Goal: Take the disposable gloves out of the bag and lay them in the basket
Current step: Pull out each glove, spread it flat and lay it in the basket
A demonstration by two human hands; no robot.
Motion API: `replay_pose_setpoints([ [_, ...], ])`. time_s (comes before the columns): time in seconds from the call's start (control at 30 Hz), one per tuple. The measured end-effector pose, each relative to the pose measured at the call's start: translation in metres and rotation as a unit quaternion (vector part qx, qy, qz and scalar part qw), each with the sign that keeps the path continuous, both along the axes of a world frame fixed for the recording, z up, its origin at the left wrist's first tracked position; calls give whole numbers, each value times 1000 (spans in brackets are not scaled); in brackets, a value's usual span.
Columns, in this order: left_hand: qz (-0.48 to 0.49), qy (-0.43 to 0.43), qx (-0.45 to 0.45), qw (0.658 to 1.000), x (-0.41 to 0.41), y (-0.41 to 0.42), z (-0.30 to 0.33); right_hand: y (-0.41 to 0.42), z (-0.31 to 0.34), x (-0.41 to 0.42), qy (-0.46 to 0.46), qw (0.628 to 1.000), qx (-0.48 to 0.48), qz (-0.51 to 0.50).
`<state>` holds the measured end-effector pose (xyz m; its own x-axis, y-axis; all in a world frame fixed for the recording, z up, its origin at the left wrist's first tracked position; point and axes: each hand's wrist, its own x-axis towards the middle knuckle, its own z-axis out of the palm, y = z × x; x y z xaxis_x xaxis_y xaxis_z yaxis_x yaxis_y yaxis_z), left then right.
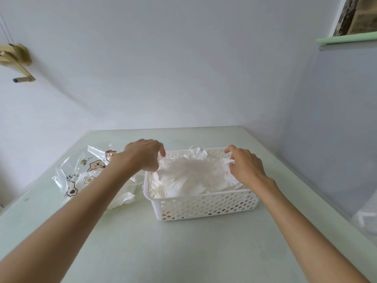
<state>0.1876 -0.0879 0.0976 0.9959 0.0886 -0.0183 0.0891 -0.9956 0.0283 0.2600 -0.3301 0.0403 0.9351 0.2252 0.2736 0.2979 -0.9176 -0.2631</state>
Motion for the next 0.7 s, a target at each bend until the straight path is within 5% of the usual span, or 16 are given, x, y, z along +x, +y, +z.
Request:
replay_pose_setpoints([
  [0.13,-103,-116,-95,983,22,-28,-2,-3,7,-3,-14,999,37,-1],
  [0.23,-211,-46,-64,974,36,-45,-29,-2,9,-4,-3,1000,26,3],
  [0.43,-149,-17,89,985,37,-32,-46,-4,0,-1,6,1000,5,-15],
  [0.57,-105,-19,53,993,26,-24,-37,-4,1,-3,11,1000,7,-4],
  [0.7,-154,-43,-22,987,7,-17,-24,-2,16,-16,-113,991,51,52],
])
